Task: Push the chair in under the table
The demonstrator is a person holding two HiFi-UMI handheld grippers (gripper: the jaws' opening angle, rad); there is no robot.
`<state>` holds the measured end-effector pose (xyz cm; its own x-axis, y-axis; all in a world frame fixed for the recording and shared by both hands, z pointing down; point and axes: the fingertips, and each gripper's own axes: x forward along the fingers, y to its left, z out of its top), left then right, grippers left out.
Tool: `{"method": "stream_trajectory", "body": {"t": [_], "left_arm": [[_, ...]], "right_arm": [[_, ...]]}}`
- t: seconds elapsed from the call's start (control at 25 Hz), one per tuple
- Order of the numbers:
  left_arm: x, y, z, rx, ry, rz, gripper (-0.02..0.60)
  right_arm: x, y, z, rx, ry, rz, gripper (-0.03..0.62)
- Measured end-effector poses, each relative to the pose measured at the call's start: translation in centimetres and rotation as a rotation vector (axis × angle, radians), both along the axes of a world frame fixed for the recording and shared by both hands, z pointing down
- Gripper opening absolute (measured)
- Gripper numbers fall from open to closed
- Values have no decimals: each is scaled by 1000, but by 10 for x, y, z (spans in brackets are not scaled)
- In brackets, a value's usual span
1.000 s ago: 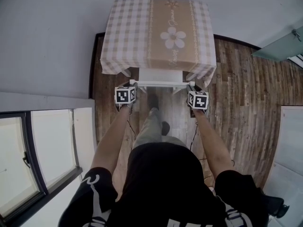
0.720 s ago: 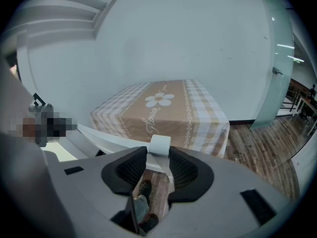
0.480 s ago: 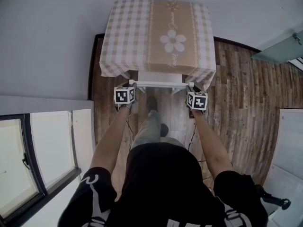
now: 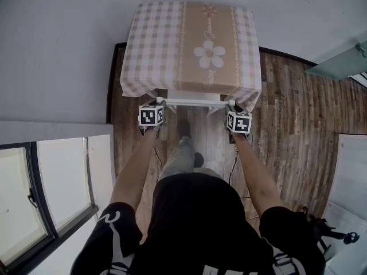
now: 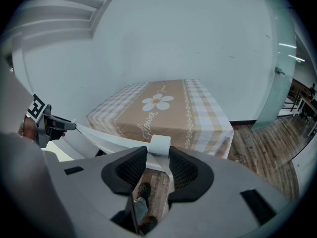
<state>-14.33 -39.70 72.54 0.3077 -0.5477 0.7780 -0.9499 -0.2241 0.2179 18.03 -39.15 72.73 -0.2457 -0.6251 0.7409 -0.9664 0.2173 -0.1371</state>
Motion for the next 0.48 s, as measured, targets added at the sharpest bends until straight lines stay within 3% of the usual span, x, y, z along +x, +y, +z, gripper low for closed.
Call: {"method": "stream_trajectory", "body": {"t": [0.48], "left_arm": [[-3,-24,-3,6,-14,-9,146]], "right_arm": [[-3,-21,-1,3,-7,-13,144]]}}
